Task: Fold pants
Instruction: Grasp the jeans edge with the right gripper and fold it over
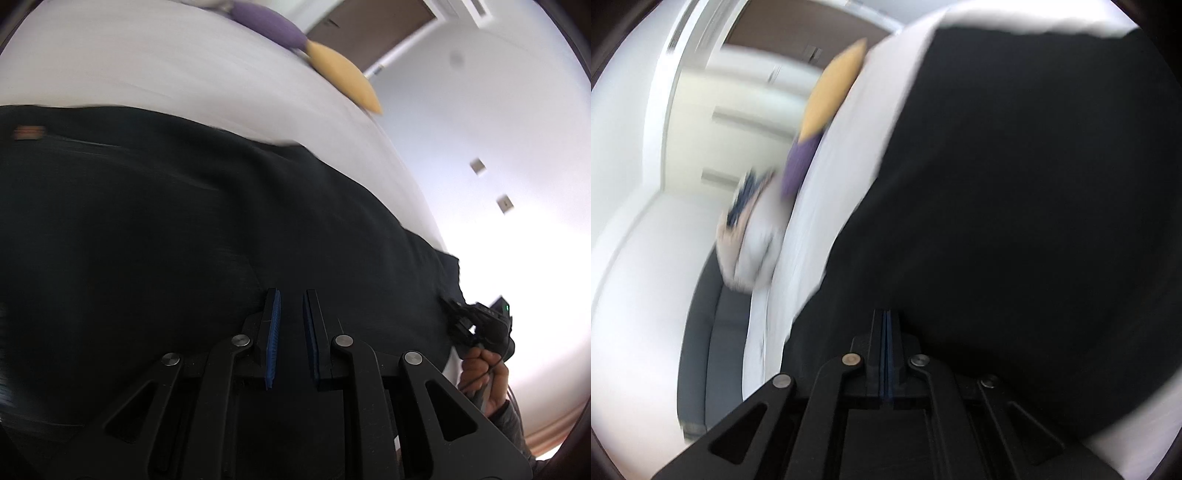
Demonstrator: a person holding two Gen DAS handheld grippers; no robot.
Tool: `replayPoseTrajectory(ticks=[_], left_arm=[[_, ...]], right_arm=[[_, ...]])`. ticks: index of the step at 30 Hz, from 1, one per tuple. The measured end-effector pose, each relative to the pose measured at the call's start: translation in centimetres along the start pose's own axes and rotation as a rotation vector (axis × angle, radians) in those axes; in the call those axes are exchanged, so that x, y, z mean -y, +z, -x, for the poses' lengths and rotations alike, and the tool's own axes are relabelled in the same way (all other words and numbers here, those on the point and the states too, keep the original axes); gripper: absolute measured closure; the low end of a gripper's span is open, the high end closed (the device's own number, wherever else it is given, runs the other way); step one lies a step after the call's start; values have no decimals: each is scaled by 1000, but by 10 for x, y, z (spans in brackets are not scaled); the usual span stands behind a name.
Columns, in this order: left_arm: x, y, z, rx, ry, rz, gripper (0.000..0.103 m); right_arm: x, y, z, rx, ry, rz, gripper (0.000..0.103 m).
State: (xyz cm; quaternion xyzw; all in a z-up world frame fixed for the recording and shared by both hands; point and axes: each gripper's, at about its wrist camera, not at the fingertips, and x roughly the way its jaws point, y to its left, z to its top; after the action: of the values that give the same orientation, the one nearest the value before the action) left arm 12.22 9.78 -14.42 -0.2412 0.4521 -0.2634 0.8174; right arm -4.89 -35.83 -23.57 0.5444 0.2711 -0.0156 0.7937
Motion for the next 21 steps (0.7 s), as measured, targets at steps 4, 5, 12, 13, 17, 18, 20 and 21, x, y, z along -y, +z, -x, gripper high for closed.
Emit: replayPoseTrajectory(ticks=[4, 5, 12, 13, 17, 18, 20, 21], left_arm=[[-35, -3, 37, 45, 37, 21, 92], [-40, -6, 45, 52, 39, 21, 92], [-50, 0, 97, 135, 177, 29, 92], [-42, 6, 94, 131, 166, 12, 92], [15, 30, 51, 76, 56, -66, 92], [35, 36, 29, 57, 13, -71, 92], [64, 48, -1, 32, -56, -81, 92], [76, 52, -19, 17, -78, -89, 92]], right_arm=[[24, 34, 45, 150, -59, -36, 103], [28, 41, 50, 161, -54, -61, 103], [15, 46, 124, 263, -85, -13, 98], [-3, 42, 111, 236, -63, 16, 98], [-91, 2, 5, 11, 66, 149, 98], [-98, -12, -10, -46, 85, 157, 98], [-109, -44, -53, -158, 106, 147, 98], [-116, -56, -80, -199, 107, 142, 98]])
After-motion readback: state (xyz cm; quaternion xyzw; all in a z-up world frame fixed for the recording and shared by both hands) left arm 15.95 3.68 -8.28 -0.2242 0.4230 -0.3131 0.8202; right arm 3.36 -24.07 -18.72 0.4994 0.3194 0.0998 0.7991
